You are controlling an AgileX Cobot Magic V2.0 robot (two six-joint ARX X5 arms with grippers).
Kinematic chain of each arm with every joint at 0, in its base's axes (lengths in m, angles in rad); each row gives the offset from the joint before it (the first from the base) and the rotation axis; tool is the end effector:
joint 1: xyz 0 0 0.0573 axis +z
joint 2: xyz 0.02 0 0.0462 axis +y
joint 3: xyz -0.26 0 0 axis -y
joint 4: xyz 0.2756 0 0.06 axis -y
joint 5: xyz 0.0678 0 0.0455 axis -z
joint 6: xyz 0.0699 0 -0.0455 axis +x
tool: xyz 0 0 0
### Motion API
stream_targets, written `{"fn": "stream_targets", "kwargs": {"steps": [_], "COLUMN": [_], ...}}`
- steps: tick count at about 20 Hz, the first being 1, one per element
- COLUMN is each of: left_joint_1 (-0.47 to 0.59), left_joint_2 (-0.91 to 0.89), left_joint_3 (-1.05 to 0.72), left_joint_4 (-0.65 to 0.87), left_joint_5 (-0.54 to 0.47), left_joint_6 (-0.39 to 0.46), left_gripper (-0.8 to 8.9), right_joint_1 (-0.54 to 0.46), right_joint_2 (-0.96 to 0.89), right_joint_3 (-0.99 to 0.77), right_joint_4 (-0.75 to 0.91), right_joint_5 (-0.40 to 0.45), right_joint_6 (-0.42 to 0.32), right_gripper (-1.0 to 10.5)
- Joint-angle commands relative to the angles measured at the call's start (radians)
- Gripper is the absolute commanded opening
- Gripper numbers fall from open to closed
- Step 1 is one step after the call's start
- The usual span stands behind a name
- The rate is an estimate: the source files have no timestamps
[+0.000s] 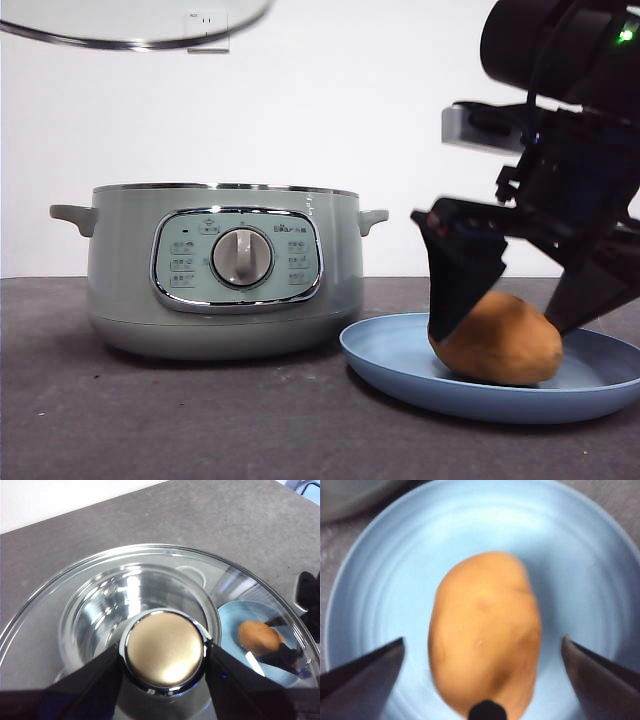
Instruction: Take the potato out from the steamer,put the potato on the plate,close the lid
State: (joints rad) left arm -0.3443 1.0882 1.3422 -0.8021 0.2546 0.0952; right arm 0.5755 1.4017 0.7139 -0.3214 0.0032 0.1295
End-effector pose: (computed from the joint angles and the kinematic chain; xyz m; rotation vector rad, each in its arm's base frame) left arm 0.2450 -0.1066 0.3906 0.1149 0.5275 -0.6098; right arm 0.2523 0.1634 0.1146 -0.1757 1.0088 0.4567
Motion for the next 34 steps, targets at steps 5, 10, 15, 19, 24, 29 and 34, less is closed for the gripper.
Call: {"fn": "stream_targets", "kwargs": {"steps": [5, 10, 15, 19, 24, 29, 34], "left_joint_1": [-0.037, -0.037, -0.037, -0.037, -0.038, -0.042, -0.055], "left_joint_2": [0.177, 0.309, 0.402, 0.449, 0.491, 0.52, 0.551], "left_joint_3": [0.007, 0.007, 0.007, 0.007, 0.007, 0.007, 0.007], "left_joint_4": [0.195, 0.296, 0.353, 0.38, 0.376, 0.366, 0.345], "left_joint_5": [0.008, 0.008, 0.008, 0.005, 0.004, -0.018, -0.018], "left_joint_6": [0.051, 0.068, 0.068, 0.068, 0.067, 0.068, 0.067], "left_gripper": [-0.09, -0.09, -0.09, -0.09, -0.09, -0.09, 0.03], "right_joint_1": [0.0, 0.0, 0.0, 0.0, 0.0, 0.0, 0.0], "right_joint_2": [-0.234, -0.502, -0.702, -0.764, -0.768, -0.767, -0.767], "right_joint_3": [0.031, 0.032, 0.032, 0.036, 0.043, 0.043, 0.043], "right_joint_4": [-0.067, -0.169, -0.215, -0.238, -0.244, -0.237, -0.237], "right_joint_5": [0.003, 0.003, 0.008, 0.032, 0.032, 0.032, 0.03], "right_joint_6": [0.013, 0.039, 0.057, 0.057, 0.056, 0.056, 0.056], "right_gripper": [6.3, 6.3, 6.3, 6.3, 6.3, 6.3, 6.3]}}
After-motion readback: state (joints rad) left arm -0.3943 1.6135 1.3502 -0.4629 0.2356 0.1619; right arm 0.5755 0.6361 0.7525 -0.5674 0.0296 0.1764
